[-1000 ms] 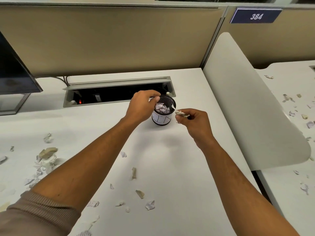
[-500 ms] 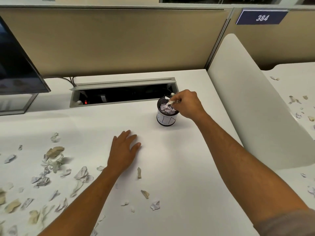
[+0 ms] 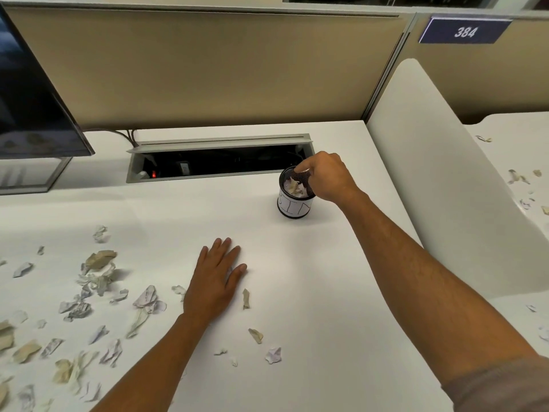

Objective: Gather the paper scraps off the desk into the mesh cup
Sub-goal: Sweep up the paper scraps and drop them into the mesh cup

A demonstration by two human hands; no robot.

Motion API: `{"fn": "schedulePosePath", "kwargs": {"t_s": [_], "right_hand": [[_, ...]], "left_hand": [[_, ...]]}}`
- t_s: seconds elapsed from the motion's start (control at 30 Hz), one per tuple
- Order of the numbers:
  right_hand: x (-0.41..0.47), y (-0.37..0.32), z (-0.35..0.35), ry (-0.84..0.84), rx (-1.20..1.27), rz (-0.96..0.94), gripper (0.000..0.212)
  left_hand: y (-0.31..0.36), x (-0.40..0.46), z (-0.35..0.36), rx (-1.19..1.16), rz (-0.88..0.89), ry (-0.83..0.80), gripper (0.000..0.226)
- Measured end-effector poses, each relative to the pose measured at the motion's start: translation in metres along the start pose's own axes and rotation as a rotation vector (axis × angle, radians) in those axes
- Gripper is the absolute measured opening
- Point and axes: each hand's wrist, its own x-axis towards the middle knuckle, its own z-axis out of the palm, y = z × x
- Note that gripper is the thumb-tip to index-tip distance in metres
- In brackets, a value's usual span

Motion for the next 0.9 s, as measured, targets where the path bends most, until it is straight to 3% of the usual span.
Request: {"fn": "schedulePosePath", "kwargs": {"t_s": [0.23, 0.5, 0.63, 0.73, 0.9], "right_hand": [[-0.007, 0.007, 0.015, 0.232, 0.157, -0.022, 0.026], [-0.065, 0.010, 0.055, 0.331, 0.277, -0.111, 0.022], [-0.105, 0.024, 0.090, 0.182, 0.246, -0.039, 0.023], [-0.132, 0.036, 0.117, -0.020, 0.174, -0.049, 0.034], [-0.166, 0.032, 0.149, -0.289, -0.104, -0.267, 0.052]], "left_hand": [[-0.001, 0.000, 0.002, 0.028, 0.004, 0.008, 0.067], [-0.001, -0.001, 0.001, 0.019, 0.007, -0.004, 0.055], [0.000, -0.007, 0.000, -0.003, 0.019, -0.019, 0.050], [-0.001, -0.018, -0.001, 0.011, 0.048, -0.042, 0.049], [-0.001, -0.043, -0.001, 0.005, 0.089, -0.069, 0.047]]}}
